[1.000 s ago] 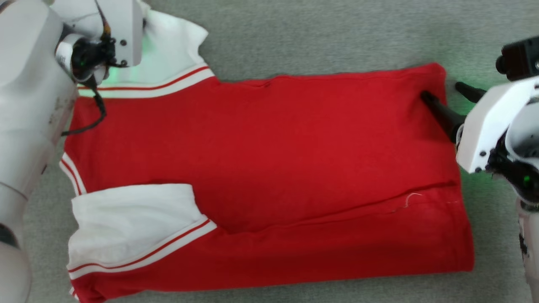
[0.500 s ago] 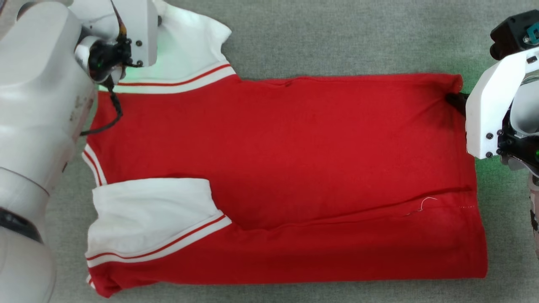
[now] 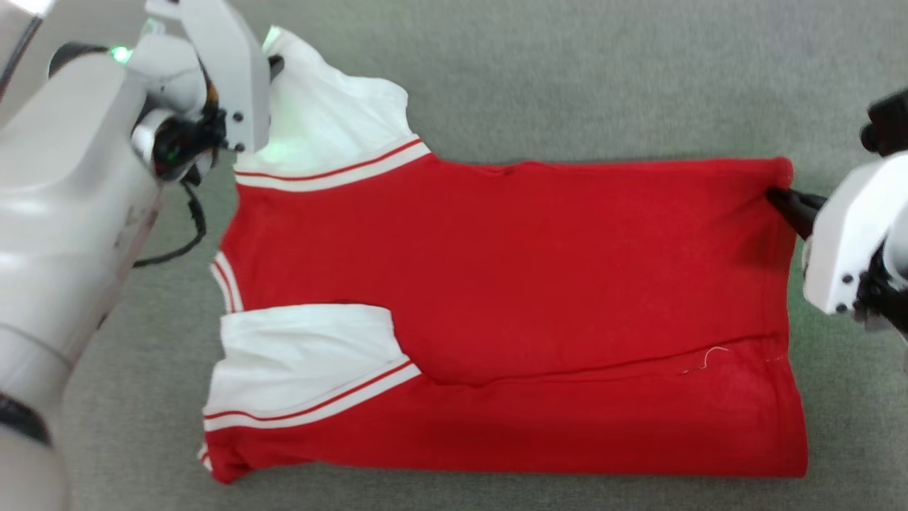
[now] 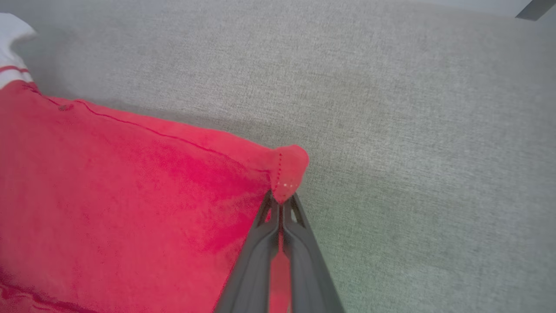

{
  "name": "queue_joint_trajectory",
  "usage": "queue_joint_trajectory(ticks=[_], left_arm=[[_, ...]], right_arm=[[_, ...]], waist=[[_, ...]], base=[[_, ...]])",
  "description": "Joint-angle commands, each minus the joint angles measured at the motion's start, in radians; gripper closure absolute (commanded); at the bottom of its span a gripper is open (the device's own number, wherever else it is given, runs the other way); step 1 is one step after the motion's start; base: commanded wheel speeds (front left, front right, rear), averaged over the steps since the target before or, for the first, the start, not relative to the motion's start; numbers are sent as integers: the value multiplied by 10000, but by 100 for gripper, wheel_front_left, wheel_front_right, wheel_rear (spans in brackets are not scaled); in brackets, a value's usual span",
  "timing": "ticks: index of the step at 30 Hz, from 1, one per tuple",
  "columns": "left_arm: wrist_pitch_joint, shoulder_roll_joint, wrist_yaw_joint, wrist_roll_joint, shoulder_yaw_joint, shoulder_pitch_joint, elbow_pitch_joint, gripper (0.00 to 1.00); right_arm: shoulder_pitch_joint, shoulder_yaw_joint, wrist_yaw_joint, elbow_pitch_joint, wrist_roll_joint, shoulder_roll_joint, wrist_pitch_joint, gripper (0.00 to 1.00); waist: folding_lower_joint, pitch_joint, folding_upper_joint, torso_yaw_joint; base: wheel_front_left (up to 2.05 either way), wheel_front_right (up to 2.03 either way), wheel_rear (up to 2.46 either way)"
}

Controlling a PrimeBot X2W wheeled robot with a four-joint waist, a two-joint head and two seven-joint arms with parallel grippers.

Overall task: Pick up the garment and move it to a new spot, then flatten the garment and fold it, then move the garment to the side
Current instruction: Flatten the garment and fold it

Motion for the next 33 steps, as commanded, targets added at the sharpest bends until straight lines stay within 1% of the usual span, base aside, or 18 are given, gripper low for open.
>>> queue_joint_trajectory(ticks=[1, 6, 8, 10, 12, 14, 20, 22, 25, 27, 29, 33], left_arm=[[-119, 178, -15, -63, -28, 192, -188, 100], [-153, 864, -4, -107, -170, 871, -1170, 100], [-117, 1212, 144, -122, -214, 1217, -1728, 100], [0, 1583, 427, -158, -287, 1696, -2423, 100], [103, 2020, 838, -230, -338, 2197, -3244, 100], [162, 2514, 1348, -364, -335, 2766, -4255, 100], [290, 4105, 3204, -955, -345, 4717, -7483, 100], [203, 4518, 3743, -1228, -343, 5374, -8389, 100], [17, 5004, 4391, -1516, -373, 6181, -9368, 100], [-82, 5146, 4627, -1664, -456, 6612, -9757, 100], [-171, 5176, 4724, -1741, -555, 6951, -9943, 100], [-356, 4991, 4700, -1893, -670, 7356, -9921, 100]], right_arm=[[270, -78, -8, -118, 123, -82, -193, 100], [1247, -265, -8, -576, 371, -241, -511, 100], [1759, -372, -8, -821, 473, -287, -556, 100], [2289, -502, -8, -1069, 619, -302, -544, 100], [2853, -614, -8, -1322, 707, -271, -508, 100], [3398, -734, -8, -1542, 782, -180, -511, 100], [4739, -1063, -8, -1920, 713, 276, -553, 100], [5067, -1187, -8, -1959, 717, 403, -608, 100], [5490, -1248, -8, -1925, 658, 540, -674, 100], [5674, -1262, -8, -1911, 669, 635, -721, 100], [5744, -1188, -8, -1845, 635, 663, -749, 100], [5756, -1013, -8, -1539, 610, 704, -912, 100]], waist=[[0, -695, 0, 360], [0, -1326, 0, 543], [0, -1519, 0, 612], [0, -1677, 0, 686], [0, -1809, 0, 743], [0, -1903, 0, 777], [0, -2061, 0, 812], [0, -2071, 0, 825], [0, -2071, 0, 822], [0, -2068, 0, 821], [0, -2069, 0, 809], [0, -2133, 0, 791]], base=[[0, 0, 0], [0, 0, 0], [0, 0, 0], [0, 0, 0], [0, 0, 0], [0, 0, 0], [0, 0, 0], [0, 0, 0], [0, 0, 0], [0, 0, 0], [0, 0, 0], [0, 0, 0]])
